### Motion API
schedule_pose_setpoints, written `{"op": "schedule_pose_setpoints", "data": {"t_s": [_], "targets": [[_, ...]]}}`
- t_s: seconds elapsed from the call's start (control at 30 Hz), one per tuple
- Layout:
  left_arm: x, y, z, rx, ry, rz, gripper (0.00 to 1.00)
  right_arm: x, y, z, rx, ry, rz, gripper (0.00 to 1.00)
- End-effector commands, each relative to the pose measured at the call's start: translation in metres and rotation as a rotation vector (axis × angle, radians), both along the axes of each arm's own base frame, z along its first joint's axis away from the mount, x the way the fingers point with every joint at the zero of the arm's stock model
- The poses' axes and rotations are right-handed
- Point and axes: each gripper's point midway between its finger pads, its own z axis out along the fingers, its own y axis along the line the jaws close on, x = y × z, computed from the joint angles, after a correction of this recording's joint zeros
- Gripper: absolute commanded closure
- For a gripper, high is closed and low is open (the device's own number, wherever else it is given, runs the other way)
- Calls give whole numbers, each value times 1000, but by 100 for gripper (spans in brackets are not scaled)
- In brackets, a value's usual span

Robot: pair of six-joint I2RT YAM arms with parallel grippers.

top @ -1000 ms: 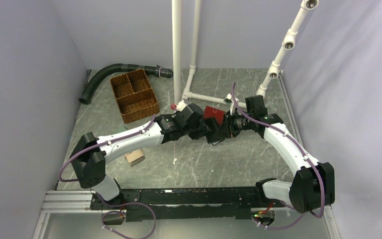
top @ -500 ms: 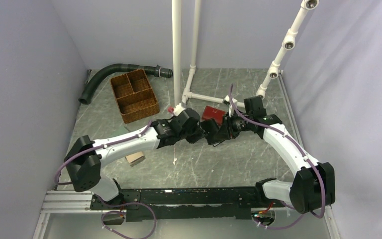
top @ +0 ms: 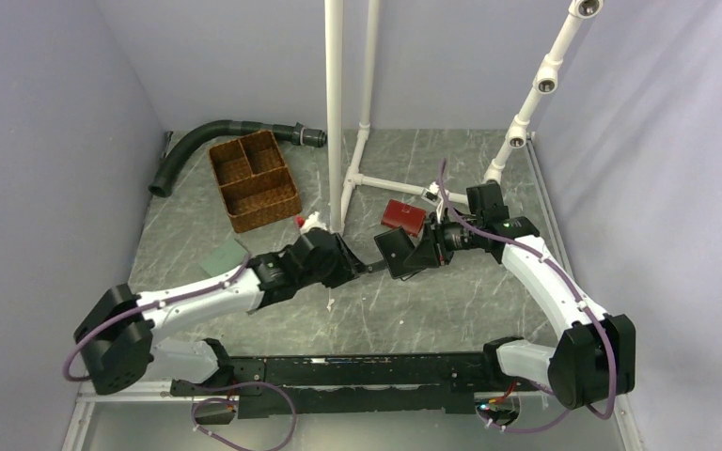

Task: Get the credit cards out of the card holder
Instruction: Open the card holder.

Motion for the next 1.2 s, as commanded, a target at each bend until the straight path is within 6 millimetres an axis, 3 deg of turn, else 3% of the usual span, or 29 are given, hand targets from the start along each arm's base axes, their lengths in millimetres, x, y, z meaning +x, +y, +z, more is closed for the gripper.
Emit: {"op": "schedule_pose_setpoints", "data": {"t_s": [0.0, 0.07, 0.13, 0.3, 0.5, 0.73, 0.93, 1.03, 1.17], "targets": [[-4, 6, 37, -124, -249, -179, 44, -14, 6, 42, 147, -122, 165, 100], [-11, 14, 48, -147, -340, -224, 29, -17, 6, 46, 165, -130, 182, 100], [-19, 23, 58, -166, -434, -263, 24, -19, 6, 48, 184, -129, 197, 100], [-36, 34, 92, -255, -653, -326, 19, -30, 9, 57, 241, -132, 255, 100], [-34, 29, 112, -283, -748, -346, 15, -37, 11, 66, 283, -140, 303, 100], [-31, 3, 116, -330, -780, -427, 16, -46, 11, 74, 325, -155, 346, 100], [-31, -5, 117, -356, -803, -453, 20, -50, 12, 76, 340, -162, 360, 100], [-29, -7, 118, -353, -804, -453, 24, -51, 12, 77, 345, -163, 362, 100], [-28, -8, 117, -358, -800, -458, 40, -52, 12, 78, 352, -165, 368, 100]]}}
